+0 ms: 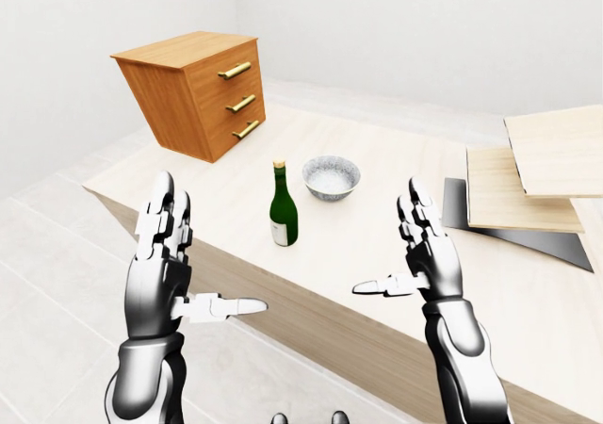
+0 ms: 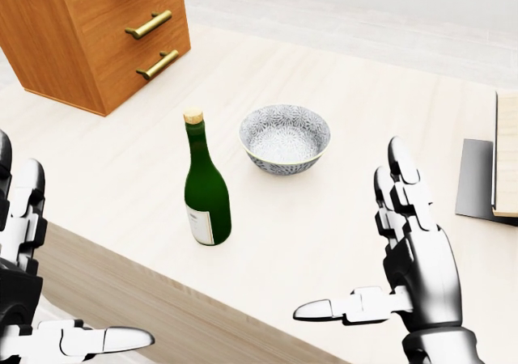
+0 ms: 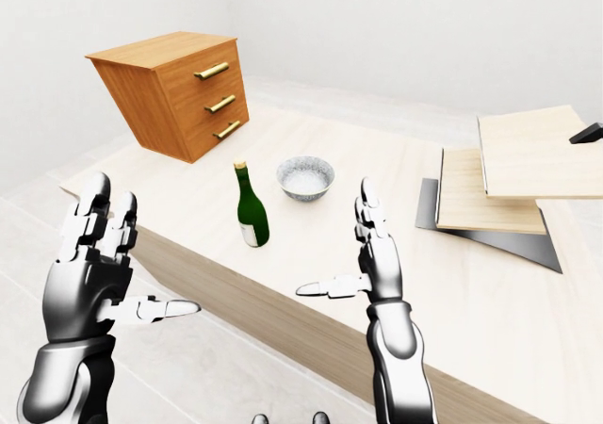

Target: Put the wine bottle on the wine rack.

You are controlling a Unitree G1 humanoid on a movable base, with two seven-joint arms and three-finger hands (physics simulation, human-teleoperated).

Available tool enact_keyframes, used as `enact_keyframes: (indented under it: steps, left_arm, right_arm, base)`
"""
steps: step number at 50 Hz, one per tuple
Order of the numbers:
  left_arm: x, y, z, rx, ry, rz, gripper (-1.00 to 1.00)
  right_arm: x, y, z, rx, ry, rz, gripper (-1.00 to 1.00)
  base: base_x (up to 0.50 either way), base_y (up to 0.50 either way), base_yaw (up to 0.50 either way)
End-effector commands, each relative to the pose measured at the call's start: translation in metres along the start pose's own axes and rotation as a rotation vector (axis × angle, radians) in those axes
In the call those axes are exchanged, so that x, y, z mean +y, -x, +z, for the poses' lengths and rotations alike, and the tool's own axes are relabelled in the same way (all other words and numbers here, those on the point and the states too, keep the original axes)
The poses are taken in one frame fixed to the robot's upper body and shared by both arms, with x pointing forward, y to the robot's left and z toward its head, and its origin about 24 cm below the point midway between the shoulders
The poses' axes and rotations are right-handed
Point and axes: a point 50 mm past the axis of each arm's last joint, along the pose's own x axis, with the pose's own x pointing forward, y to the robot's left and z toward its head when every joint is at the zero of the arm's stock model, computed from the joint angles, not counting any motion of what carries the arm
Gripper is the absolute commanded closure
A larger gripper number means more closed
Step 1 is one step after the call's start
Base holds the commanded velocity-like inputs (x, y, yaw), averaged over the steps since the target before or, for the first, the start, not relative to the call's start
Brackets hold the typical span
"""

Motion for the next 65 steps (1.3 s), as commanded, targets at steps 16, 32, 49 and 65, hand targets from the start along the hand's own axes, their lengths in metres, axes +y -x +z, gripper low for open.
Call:
enact_keyframes:
  steps: [16,32,49,65]
  left_arm:
    - [0.002,0.001,-0.006,0.026,0.003,0.002,-1.0]
    - [0.0,0.002,-0.002,0.013,0.001,-0.004,-1.0]
    - [0.001,0.002,-0.006,0.03,0.003,0.0,-1.0]
    - [0.0,0.003,-0.009,0.046,0.003,-0.002,-1.0]
  right_arm:
    - [0.005,-0.001,-0.004,0.014,0.006,0.021,-1.0]
    - [0.004,0.0,-0.008,0.033,-0.005,0.015,-1.0]
    - [0.006,-0.001,-0.01,0.043,0.011,0.02,-1.0]
    - [0.008,-0.001,-0.013,0.055,0.004,0.034,-1.0]
  base:
    - [0.0,0.0,0.31]
    - [0.02,-0.03,0.0]
    - [0.18,-0.27,0.0]
    - [0.12,-0.13,0.0]
